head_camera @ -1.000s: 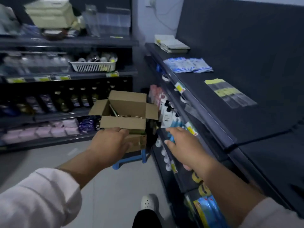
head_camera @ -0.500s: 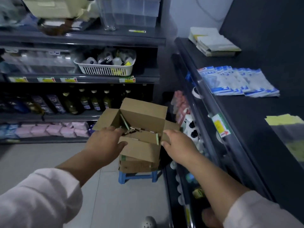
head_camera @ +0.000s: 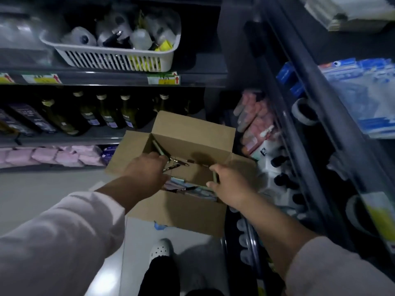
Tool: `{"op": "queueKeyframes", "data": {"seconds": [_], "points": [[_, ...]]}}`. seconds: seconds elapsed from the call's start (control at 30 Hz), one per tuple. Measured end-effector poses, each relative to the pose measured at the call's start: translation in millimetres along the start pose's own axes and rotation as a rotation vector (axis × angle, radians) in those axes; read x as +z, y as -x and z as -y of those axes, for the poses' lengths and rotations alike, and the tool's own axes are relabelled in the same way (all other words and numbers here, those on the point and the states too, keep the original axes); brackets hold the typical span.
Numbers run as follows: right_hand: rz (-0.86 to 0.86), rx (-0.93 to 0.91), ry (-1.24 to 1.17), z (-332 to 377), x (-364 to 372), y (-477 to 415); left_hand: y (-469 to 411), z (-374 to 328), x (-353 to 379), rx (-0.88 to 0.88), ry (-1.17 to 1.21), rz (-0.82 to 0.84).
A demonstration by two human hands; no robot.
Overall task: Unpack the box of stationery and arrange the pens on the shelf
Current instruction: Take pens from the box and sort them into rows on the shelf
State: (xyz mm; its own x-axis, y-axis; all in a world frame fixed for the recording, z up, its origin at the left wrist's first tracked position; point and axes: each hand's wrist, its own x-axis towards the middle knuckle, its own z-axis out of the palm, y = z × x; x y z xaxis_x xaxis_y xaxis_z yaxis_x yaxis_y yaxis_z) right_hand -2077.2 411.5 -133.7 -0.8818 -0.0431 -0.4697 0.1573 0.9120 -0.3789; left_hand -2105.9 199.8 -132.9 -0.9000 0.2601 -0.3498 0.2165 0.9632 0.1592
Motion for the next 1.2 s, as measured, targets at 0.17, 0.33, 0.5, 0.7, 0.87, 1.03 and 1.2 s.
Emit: {"op": "queueKeyframes", "data": {"seconds": [0.17, 0.33, 0.5, 0.7, 0.87, 1.03, 1.2], "points": [[0.139, 0.038, -0.041, -18, 43, -76, -69, 26, 49, 0.071, -0.003, 0.132], [0.357, 0.099, -0.03, -45, 96, -144, -127, 46, 114, 0.092, -0.032, 0.234], [0.445, 0.148, 0.06, -68, 138, -187, -168, 62, 168, 0.092, 0.076, 0.35], [0.533, 0.109, 0.166, -78, 168, -209, -188, 70, 207, 0.038, 0.048, 0.521], [0.526, 0.071, 0.233, -77, 179, -221, -199, 73, 218, 0.034, 0.057, 0.564], [0.575, 0.09, 0.2, -77, 183, -227, -204, 72, 228, 0.055, 0.052, 0.632], [0.607, 0.093, 0.025, -75, 179, -227, -206, 70, 225, 0.061, 0.149, 0.647]]}}
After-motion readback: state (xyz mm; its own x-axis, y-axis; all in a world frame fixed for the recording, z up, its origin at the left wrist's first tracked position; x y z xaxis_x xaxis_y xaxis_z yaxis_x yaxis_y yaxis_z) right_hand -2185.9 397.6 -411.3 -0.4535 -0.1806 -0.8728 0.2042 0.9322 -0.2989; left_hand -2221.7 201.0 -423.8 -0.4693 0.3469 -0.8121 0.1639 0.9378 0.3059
